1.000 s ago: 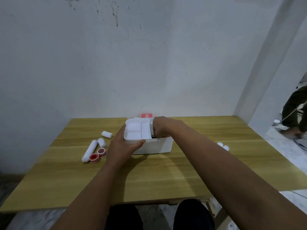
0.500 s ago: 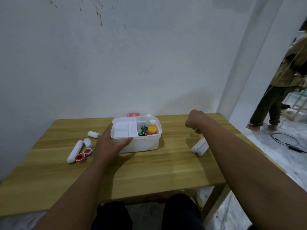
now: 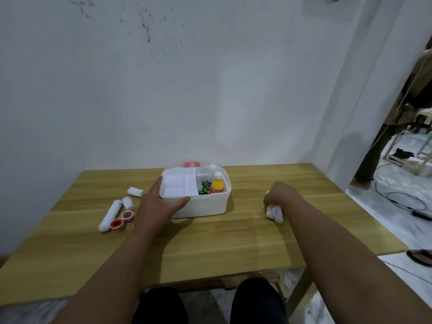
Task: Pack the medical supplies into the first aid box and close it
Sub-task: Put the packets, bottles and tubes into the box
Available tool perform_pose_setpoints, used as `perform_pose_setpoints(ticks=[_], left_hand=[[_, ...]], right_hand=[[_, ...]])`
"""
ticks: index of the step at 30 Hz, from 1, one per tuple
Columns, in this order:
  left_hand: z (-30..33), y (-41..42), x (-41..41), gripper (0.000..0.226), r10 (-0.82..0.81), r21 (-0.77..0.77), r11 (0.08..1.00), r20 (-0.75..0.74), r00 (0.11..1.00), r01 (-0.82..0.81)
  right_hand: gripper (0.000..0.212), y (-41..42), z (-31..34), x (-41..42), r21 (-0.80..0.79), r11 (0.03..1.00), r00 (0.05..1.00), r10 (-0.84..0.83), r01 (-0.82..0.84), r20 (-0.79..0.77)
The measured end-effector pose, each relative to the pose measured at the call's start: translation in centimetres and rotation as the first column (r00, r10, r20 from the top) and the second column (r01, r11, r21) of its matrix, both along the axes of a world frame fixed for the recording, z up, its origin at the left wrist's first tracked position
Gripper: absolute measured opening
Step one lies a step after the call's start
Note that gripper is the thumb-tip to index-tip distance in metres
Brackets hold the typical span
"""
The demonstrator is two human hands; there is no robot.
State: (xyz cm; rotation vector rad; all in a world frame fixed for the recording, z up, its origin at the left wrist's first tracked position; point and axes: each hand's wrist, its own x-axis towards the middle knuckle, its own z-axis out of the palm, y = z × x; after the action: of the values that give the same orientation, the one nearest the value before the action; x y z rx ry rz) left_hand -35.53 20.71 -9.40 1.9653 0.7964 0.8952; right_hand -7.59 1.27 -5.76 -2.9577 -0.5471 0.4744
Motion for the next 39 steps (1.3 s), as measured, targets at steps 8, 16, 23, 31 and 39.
perform_pose_setpoints(ticks=[8, 16, 23, 31, 39], left_hand=[[-0.2, 0.3, 0.1, 0.09, 0.002, 0.011, 1.0, -0.02, 1.0, -0.001], [-0.3, 0.3, 0.0, 0.094, 0.006, 0.007, 1.0, -0.03, 1.0, -0.005], [-0.5, 0.4, 0.1, 0.096, 0.012, -0.005, 1.0, -0.025, 1.0, -0.012], [-0.5, 0.5, 0.2, 0.095, 0.023, 0.007, 1.0, -0.032, 0.999, -0.023], [-0.6, 0.6, 0.4, 0.097, 0.029, -0.004, 1.0, -0.049, 0.998, -0.03]], right_hand=[[0.03, 4.6, 7.1, -2.8, 0.655, 0.748, 0.994, 0.094, -0.105, 0.052], [0.067, 8.4, 8.0, -6.2, 0.752, 0.614, 0.957, 0.279, -0.239, 0.077], [0.06, 9.0, 4.2, -6.6, 0.553, 0.704, 0.894, 0.324, -0.446, 0.309], [0.053, 7.8, 1.0, -7.9, 0.481, 0.708, 0.836, 0.295, -0.517, 0.463], [0.041, 7.3, -1.4, -8.6, 0.466, 0.678, 0.77, 0.238, -0.568, 0.592]])
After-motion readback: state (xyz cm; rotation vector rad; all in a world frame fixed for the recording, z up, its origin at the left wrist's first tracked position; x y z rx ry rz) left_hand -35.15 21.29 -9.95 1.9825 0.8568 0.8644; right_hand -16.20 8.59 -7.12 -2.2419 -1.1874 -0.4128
